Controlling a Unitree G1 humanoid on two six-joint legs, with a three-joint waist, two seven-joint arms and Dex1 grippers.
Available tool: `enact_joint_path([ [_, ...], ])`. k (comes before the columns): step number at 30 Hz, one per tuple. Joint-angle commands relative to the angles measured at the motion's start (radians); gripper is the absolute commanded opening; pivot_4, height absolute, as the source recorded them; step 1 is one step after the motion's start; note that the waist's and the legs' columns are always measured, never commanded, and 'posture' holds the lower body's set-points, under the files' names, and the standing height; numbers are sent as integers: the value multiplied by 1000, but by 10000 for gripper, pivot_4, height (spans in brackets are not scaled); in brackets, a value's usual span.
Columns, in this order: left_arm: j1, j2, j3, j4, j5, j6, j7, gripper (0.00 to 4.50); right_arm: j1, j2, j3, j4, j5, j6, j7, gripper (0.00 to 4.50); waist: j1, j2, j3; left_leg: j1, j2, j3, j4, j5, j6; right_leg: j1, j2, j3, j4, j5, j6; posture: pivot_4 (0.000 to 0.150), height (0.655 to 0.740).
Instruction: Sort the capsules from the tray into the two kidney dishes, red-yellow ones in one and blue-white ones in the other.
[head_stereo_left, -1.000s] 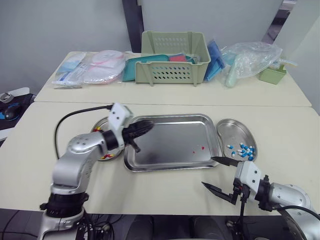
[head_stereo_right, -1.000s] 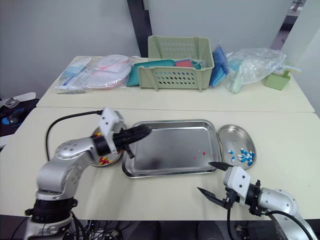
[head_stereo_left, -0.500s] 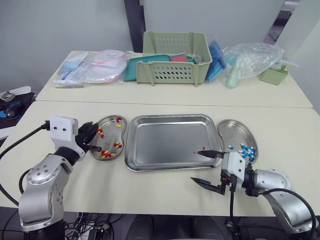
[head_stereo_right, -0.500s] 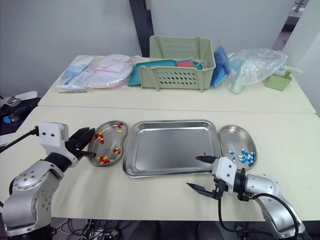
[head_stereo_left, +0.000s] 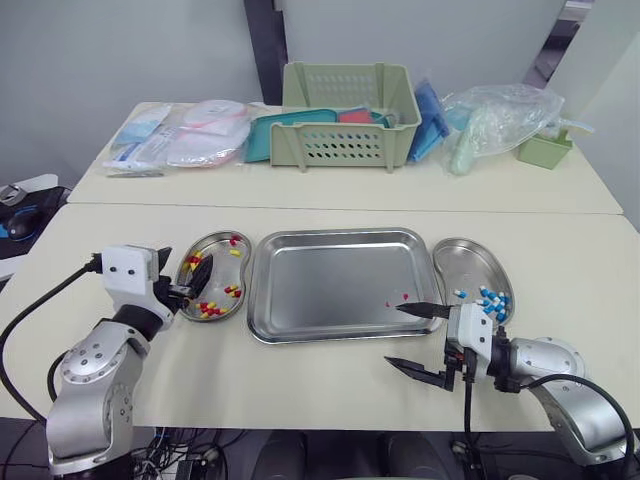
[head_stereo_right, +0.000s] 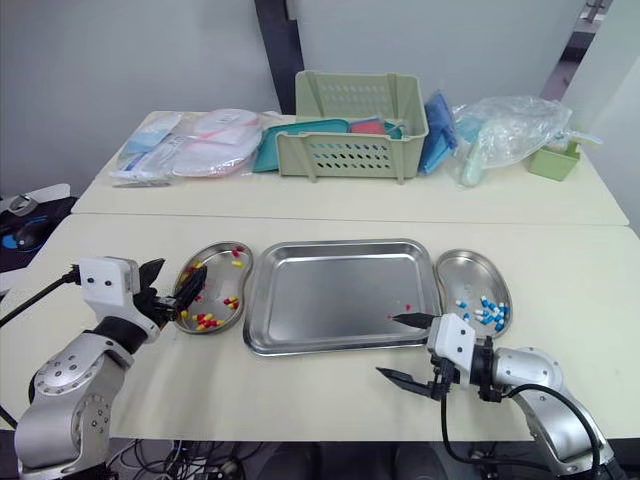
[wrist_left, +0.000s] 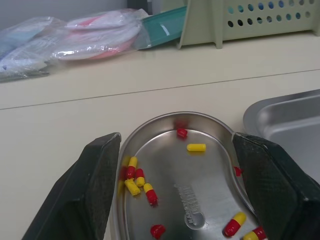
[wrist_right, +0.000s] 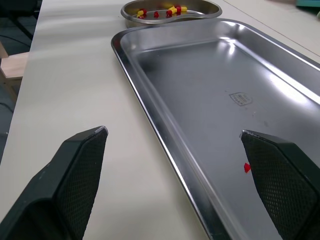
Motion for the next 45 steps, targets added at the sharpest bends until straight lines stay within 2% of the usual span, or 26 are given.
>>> enact_joint_path([
  [1, 33, 19, -11, -64, -9, -64, -31, 36725, -4, -9, -25, -24, 29, -1, 9, 45000, 0, 0, 0, 0, 0, 0, 0, 0, 0, 0, 0, 0, 0, 0, 0, 1500, 7400],
  [12, 133, 56, 14, -89, -35, -129, -93, 36725, -16, -19, -40, -34, 39, 9, 11, 45000, 0, 0, 0, 0, 0, 0, 0, 0, 0, 0, 0, 0, 0, 0, 0, 1500, 7400],
  [25, 138, 132, 187, 23, -128, -130, -113, 36725, -9, -91, -161, -36, 87, 17, 31, 45000, 0, 0, 0, 0, 0, 0, 0, 0, 0, 0, 0, 0, 0, 0, 0, 1500, 7400],
  [27, 134, 162, 252, 80, -147, -133, -116, 36725, -8, -120, -214, -11, 104, 22, 47, 45000, -1, 0, 0, 0, 0, 0, 0, 0, 0, 0, 0, 0, 0, 0, 0, 1500, 7400],
  [31, 168, 241, 344, 196, -158, -166, -190, 44565, -4, -208, -317, 93, 114, 1, 116, 45000, -2, 0, 0, 0, 0, 1, -1, 0, 0, 0, 0, 0, 0, 0, 0, 1500, 7400],
  [38, 275, 354, 408, 436, -122, -194, -300, 44565, -120, -380, -423, 392, 101, 7, 234, 45000, -8, 1, 1, 1, 0, 2, -1, 0, 0, 0, 0, 1, 0, 0, 0, 1500, 7400],
  [43, 344, 366, 403, 443, -126, -127, -316, 44565, -175, -417, -427, 431, 81, 25, 227, 45000, -9, 1, 1, 1, 1, 2, -2, 0, 0, -1, 0, 1, 0, 0, 0, 1500, 7400],
  [45, 358, 379, 400, 447, -92, -105, -283, 44565, -168, -424, -446, 438, 69, 13, 221, 45000, -6, 1, 1, 0, 1, 2, -1, 0, 0, -1, 0, 1, 0, 0, 0, 1500, 7400],
])
